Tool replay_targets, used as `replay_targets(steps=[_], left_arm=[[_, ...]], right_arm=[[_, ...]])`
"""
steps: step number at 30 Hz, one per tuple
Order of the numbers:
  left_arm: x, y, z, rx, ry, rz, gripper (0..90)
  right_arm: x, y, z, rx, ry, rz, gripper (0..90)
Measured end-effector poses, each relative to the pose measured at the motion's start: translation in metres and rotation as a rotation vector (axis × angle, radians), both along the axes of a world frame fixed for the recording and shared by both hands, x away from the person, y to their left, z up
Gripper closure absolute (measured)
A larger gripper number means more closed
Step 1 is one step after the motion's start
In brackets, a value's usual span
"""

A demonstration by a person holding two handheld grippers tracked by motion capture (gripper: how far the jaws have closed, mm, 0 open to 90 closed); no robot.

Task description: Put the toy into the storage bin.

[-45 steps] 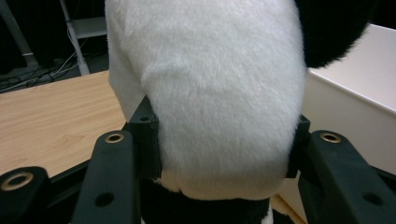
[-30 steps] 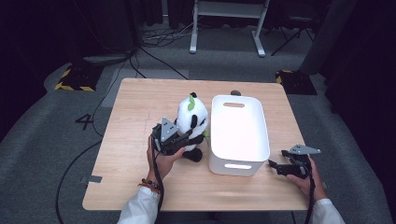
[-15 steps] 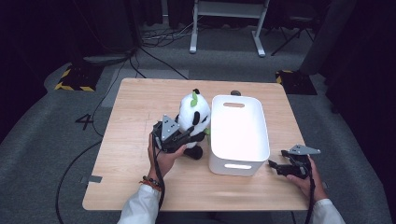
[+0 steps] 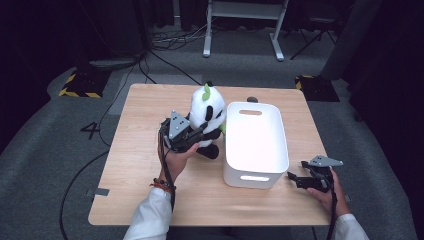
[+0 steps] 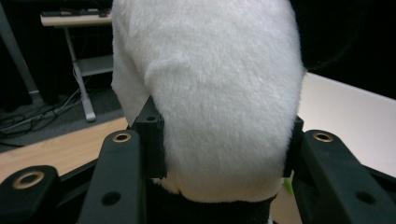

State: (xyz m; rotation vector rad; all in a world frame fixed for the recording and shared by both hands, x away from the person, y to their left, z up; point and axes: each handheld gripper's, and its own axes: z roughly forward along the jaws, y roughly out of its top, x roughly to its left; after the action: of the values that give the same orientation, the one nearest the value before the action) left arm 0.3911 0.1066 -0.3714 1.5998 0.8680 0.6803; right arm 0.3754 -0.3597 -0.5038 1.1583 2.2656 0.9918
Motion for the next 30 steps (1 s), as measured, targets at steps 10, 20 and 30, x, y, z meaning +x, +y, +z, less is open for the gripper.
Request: replay_targets(steps=[10,20,30], left_arm=[[-0.008,-0.005,0.041,-0.014,-0.077,-0.013,52.4],[-0.011,-0.016,0.067,-0.047,-0.119,-0.048,52.2],[-0.013,-0.034,0.086,-0.051,-0.148,-0.091,52.1]], right_arm=[[0.000,0.000,0.000,0.000,0.000,0.000,21.0],[-0.001,0.001,0.000,-0.004,-0.005,0.000,21.4],[-0.001,0.001,0.000,-0.003,-0.005,0.001,21.4]])
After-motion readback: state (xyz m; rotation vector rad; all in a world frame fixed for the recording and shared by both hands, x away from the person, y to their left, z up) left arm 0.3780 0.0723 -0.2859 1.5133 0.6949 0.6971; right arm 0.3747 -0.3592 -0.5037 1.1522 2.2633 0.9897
